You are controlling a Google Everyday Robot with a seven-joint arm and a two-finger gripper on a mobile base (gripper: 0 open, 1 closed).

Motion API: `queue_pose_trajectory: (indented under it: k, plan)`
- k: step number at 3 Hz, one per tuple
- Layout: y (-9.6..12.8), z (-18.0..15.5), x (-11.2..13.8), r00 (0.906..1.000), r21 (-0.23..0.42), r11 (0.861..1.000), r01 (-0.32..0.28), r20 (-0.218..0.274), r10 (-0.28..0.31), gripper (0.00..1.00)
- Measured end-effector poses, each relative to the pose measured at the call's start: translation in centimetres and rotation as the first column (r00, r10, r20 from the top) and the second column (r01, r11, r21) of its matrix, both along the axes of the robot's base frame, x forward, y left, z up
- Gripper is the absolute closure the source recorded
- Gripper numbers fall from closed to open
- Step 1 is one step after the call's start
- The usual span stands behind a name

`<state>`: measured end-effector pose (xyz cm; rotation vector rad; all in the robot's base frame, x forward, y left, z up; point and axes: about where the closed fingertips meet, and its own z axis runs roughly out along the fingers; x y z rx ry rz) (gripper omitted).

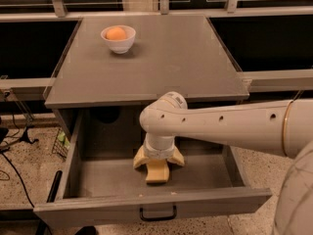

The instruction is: Pick sponge from top drawer and place on counter

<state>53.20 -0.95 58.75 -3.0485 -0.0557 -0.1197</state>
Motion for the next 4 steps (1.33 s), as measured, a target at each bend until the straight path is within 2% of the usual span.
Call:
queue_pose_trajectory:
  k: [1, 2, 3, 4]
  plan:
    - [0.0, 0.0, 0.0, 1.0000, 0.000, 1.000, 0.000, 0.000, 0.000, 0.58]
    - [0.0, 0.0, 0.0, 1.0000, 0.000, 1.000, 0.000, 0.000, 0.000, 0.81]
    - [0.0, 1.2, 0.0, 1.0000, 0.000, 1.000, 0.000, 0.000, 0.000, 1.00]
    - [0.0, 2.1, 0.0, 1.0000, 0.000, 1.000, 0.000, 0.000, 0.000, 1.00]
